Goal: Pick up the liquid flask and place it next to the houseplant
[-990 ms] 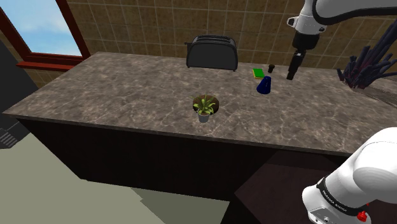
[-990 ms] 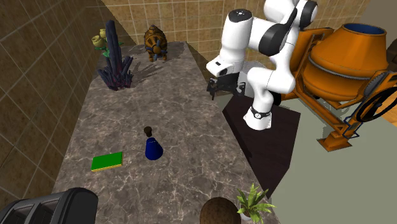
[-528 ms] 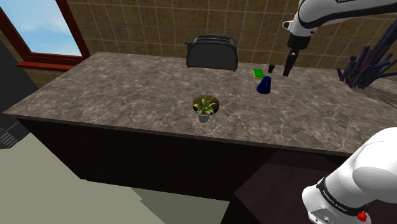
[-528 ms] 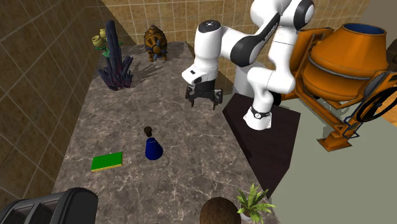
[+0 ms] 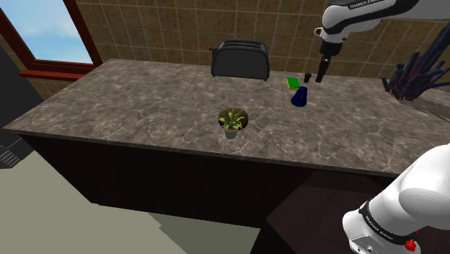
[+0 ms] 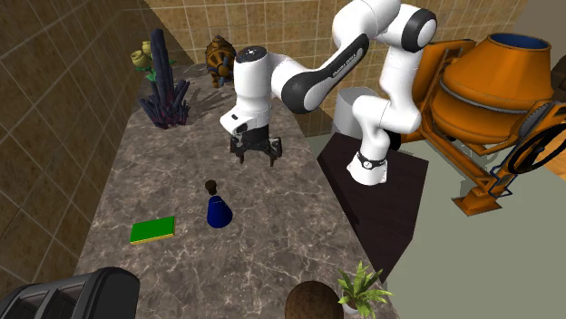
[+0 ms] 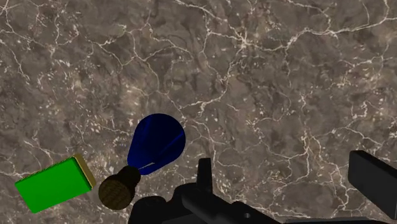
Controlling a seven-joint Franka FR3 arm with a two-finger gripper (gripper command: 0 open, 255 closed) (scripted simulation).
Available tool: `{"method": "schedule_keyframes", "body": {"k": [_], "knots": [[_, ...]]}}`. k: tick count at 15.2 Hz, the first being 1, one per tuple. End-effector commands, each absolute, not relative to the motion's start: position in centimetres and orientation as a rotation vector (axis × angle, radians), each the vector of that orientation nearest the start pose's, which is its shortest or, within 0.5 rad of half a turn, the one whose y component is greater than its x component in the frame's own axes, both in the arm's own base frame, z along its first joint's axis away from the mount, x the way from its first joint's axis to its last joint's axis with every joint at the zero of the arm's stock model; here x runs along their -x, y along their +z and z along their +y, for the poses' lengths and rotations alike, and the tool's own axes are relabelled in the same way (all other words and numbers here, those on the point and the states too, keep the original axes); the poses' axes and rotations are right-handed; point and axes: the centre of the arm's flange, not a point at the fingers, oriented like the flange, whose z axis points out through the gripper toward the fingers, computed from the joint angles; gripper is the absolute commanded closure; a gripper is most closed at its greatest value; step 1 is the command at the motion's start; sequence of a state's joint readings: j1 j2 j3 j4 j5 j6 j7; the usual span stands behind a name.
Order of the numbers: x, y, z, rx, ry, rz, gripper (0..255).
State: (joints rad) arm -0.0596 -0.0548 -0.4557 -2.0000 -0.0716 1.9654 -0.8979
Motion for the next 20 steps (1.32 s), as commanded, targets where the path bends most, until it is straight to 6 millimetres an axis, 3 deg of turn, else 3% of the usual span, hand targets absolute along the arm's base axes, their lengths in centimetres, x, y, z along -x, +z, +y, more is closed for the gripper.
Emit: {"method": "schedule_keyframes", "body": {"k": [1, 11, 20], "knots": [[-48.5, 47.5, -29.5, 3.109, 0.020, -0.676, 0], [-56.6, 43.3, -39.1, 3.068, -0.010, -0.796, 0], [-56.7, 39.3, -39.3, 3.068, -0.010, -0.796, 0]]}}
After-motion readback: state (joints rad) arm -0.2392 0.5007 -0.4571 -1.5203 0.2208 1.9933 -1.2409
